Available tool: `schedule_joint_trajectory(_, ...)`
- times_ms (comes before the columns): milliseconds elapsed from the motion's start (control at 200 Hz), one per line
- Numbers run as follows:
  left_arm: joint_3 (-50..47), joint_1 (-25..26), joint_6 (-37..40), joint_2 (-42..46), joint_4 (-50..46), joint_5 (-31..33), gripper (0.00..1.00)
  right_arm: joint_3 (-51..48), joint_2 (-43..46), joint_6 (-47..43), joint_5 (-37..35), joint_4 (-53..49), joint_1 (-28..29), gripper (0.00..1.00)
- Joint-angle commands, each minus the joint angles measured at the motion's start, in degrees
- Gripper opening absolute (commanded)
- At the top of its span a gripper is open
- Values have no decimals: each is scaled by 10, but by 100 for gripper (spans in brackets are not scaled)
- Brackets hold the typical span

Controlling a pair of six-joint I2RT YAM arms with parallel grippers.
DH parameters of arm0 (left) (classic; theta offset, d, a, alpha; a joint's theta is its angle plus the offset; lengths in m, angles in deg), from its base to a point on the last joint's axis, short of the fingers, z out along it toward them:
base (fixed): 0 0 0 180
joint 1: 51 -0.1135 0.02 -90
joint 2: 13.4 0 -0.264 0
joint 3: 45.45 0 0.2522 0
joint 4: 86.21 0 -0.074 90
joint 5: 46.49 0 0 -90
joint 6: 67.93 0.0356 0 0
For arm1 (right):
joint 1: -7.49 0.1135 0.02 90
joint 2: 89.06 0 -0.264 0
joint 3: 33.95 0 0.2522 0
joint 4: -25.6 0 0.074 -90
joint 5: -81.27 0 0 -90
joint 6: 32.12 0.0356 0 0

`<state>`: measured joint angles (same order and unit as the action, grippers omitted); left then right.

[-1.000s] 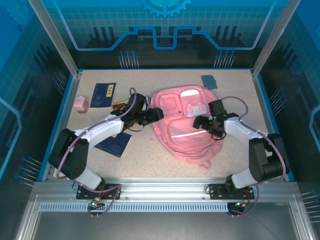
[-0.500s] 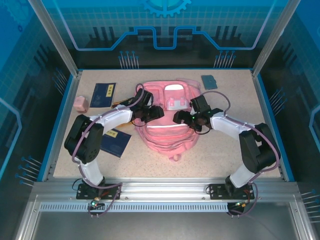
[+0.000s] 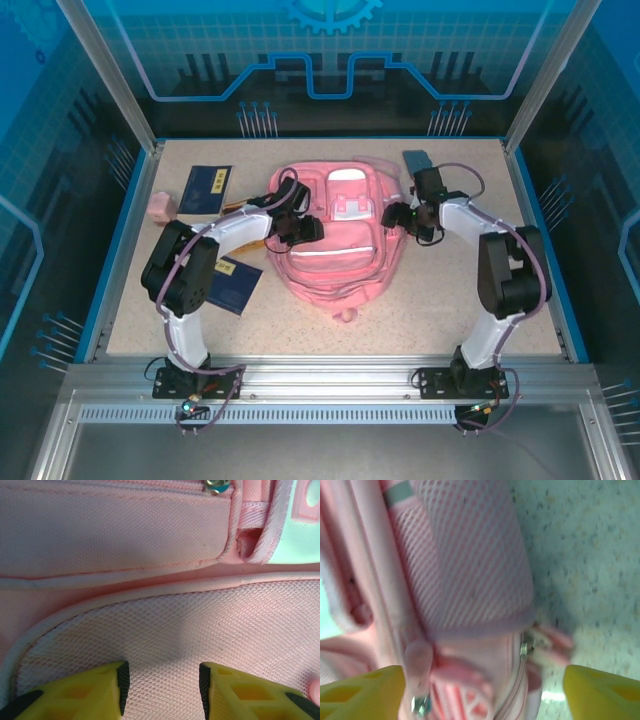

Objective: Pack the student bag
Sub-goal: Rotate the student bag at the center of the table.

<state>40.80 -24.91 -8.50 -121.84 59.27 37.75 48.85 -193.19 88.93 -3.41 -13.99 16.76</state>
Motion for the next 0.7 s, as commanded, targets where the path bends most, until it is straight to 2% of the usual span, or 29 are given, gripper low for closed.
schedule_joint_trajectory(0,21,-13,33,-34,-43,37,42,44,-47,-31,52,-35,-11,65)
schedule_joint_trajectory(20,27,-14,35,-38,-43,37,41,46,-52,-31,59,-37,-11,61)
schedule_joint_trajectory(185,79,-19,66,-71,-48,46,38,-15,-36,-22,66,-15,-11,53)
schedule_joint_trajectory(355,128,-37,92,-87,-73,75,39,-100,9,-2,135,42,10,51)
schedule_joint_trajectory(405,137,-42,101,-78,-84,79,41,-115,24,2,162,57,16,52)
schedule_joint_trajectory(460,143,-41,118,-61,-97,78,48,-117,41,3,160,56,17,54)
schedule_joint_trajectory(580,144,-27,145,-7,-128,79,61,-107,85,-8,110,22,6,63)
schedule_joint_trajectory(695,129,7,164,35,-156,107,67,-109,141,-28,53,-6,-2,78)
